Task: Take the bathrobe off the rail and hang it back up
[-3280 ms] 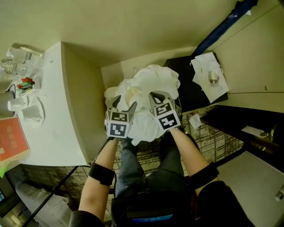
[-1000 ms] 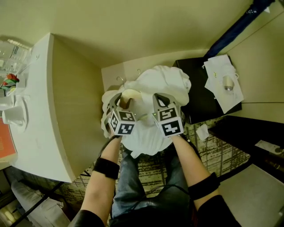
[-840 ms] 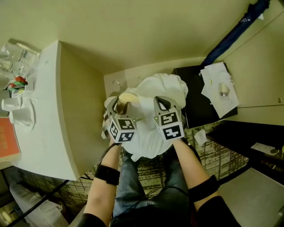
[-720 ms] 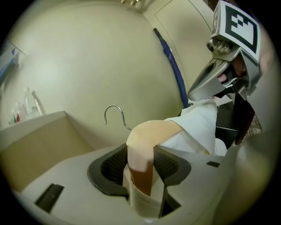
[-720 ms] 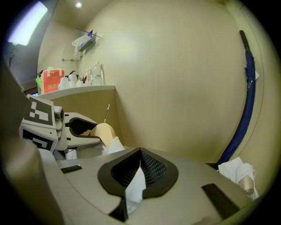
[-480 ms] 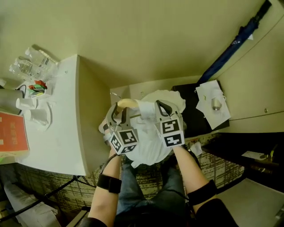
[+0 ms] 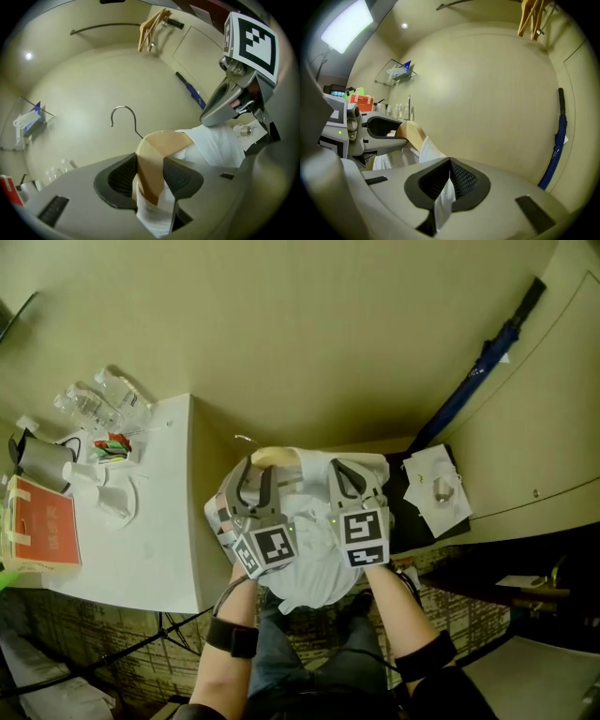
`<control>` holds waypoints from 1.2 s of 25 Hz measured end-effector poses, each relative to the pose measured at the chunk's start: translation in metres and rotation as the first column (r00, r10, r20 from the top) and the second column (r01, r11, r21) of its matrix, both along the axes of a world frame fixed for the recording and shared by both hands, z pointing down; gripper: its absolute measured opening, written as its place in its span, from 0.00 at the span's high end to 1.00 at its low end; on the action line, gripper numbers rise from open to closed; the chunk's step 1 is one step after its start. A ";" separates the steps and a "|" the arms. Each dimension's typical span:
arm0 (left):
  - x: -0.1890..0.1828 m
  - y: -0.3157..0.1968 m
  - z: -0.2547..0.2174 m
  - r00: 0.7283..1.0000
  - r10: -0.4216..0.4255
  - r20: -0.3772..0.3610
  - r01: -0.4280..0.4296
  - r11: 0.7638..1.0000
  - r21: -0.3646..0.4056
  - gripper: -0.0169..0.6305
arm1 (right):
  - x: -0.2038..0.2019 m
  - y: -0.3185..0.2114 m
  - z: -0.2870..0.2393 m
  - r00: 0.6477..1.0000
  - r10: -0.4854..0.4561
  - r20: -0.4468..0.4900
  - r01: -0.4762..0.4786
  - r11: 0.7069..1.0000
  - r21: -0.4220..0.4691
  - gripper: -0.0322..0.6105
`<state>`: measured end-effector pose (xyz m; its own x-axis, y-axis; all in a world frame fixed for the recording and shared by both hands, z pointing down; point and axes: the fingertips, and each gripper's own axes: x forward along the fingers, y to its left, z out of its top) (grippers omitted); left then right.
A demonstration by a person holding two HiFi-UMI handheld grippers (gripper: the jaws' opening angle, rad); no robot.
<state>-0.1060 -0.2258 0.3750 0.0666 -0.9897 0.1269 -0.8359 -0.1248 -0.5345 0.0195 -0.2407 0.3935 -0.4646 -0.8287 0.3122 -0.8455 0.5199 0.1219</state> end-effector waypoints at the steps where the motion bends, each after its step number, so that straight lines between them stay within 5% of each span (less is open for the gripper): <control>1: 0.002 -0.001 -0.015 1.000 0.004 -0.004 -0.004 1.000 0.018 0.70 | 0.002 0.000 -0.011 1.000 0.006 0.003 -0.006 1.000 0.014 0.91; 7: 0.020 -0.002 -0.117 0.997 0.054 0.048 -0.060 0.987 0.152 0.70 | 0.016 -0.002 -0.098 0.999 0.037 0.036 -0.042 0.991 0.127 0.91; 13: 0.048 -0.012 -0.189 0.987 0.096 0.131 -0.130 0.949 0.288 0.70 | 0.039 -0.010 -0.181 0.991 0.050 0.125 -0.088 0.944 0.317 0.91; 30: 0.106 0.009 -0.419 0.959 0.205 0.197 -0.280 0.805 0.522 0.69 | 0.078 0.035 -0.433 0.992 0.107 0.069 -0.125 0.707 0.696 0.91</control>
<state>-0.0003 -0.2172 -0.0445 0.3342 -0.8541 -0.3986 -0.7390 0.0251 -0.6733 0.0976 -0.2057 -0.0393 -0.3495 -0.8538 -0.3859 -0.9003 0.1919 0.3907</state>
